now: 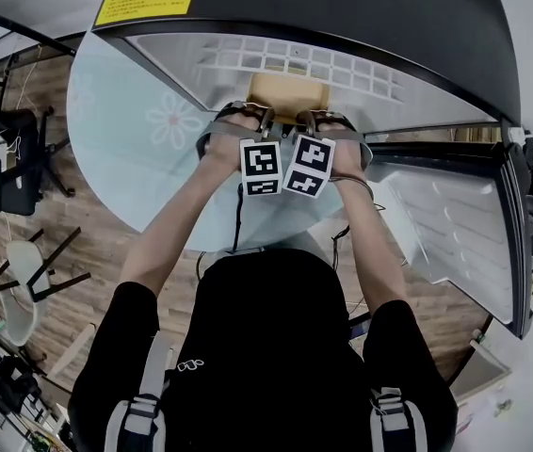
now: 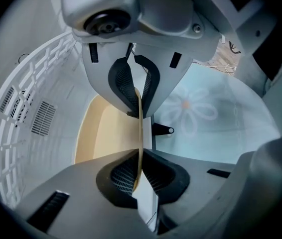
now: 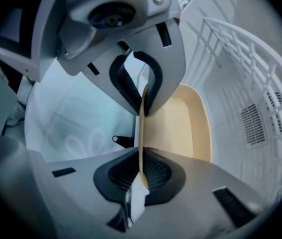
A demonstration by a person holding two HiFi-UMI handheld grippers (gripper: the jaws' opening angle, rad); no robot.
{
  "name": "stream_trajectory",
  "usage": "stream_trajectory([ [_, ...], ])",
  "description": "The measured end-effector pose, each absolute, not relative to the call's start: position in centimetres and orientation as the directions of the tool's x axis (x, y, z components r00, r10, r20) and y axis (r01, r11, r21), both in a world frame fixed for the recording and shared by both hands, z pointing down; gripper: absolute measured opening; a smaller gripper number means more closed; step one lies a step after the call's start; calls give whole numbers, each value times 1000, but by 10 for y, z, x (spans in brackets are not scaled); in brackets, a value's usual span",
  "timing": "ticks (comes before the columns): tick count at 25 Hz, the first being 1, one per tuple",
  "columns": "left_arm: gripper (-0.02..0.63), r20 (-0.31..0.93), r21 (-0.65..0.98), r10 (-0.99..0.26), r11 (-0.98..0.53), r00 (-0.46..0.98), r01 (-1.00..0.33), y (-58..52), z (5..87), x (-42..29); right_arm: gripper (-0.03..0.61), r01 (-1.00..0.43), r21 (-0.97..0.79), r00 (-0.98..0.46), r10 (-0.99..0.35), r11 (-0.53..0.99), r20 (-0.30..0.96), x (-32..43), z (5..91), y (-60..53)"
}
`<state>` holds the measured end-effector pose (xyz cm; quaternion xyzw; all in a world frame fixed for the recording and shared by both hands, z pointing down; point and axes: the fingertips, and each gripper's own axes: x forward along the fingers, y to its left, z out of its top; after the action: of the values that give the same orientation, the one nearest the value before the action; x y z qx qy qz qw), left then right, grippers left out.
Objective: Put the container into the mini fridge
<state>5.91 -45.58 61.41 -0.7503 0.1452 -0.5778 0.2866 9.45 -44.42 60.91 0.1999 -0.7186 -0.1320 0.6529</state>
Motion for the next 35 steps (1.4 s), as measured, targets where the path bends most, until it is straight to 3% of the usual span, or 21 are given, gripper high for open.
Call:
stream_trajectory([
  [20, 40, 766, -616, -569, -783, 298, 89, -473, 628, 67, 19, -128, 447, -72, -458, 885, 886, 102, 624, -463],
  [26, 76, 740, -642, -603, -766, 298, 44, -480, 624, 65, 69, -127, 476, -62, -486, 870, 872, 105, 623, -466],
  [35, 127, 700, -665, -647, -745, 302, -53, -481, 610, 58, 86, -152, 549, -80, -564, 822, 822, 101, 603, -468],
])
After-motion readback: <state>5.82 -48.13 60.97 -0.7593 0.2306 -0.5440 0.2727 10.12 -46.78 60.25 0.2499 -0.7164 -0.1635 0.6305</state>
